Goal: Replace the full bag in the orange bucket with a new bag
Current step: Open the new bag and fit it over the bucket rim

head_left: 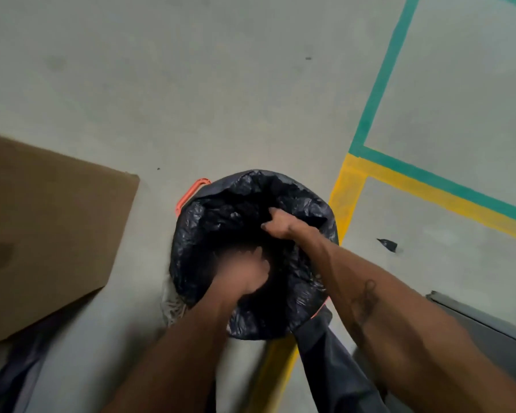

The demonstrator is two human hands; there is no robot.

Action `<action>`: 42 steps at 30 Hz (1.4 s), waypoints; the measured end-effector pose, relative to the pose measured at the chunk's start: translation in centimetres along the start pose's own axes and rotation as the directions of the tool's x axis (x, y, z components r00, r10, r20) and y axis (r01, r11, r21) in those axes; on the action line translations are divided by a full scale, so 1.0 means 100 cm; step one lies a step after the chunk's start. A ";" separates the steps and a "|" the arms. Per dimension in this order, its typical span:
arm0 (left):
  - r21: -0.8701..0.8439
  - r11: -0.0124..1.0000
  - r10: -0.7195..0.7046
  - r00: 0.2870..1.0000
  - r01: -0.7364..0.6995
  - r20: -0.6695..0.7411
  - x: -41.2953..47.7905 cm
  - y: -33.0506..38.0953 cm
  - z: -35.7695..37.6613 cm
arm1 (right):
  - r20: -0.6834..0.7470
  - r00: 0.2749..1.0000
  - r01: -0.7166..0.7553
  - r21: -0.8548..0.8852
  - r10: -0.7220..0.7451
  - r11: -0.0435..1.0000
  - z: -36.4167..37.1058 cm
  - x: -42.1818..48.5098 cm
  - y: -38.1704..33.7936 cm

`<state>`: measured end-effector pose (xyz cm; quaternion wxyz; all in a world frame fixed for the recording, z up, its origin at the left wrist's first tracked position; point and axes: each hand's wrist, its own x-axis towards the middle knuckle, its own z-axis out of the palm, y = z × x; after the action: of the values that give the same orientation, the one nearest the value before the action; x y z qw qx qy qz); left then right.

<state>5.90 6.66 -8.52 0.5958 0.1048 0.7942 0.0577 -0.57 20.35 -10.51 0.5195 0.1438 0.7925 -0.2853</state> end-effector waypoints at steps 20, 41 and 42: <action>-0.286 0.935 -0.134 0.533 -0.211 -0.835 -0.027 -0.041 -0.082 | -0.726 0.685 0.346 0.399 0.063 0.849 0.007 -0.084 0.074; -0.628 0.777 -0.210 0.923 -0.043 -0.323 0.022 -0.129 -0.125 | 0.160 0.969 -0.243 0.778 0.190 0.580 0.065 -0.106 0.171; -0.624 0.780 -0.222 0.913 -0.043 -0.341 0.021 -0.133 -0.126 | 0.158 0.966 -0.253 0.760 0.207 0.599 0.062 -0.106 0.171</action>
<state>-8.07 -5.33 -9.73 0.4256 -0.1492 0.8385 0.3060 17.48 30.92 -7.91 0.4606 0.4455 0.5535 -0.5319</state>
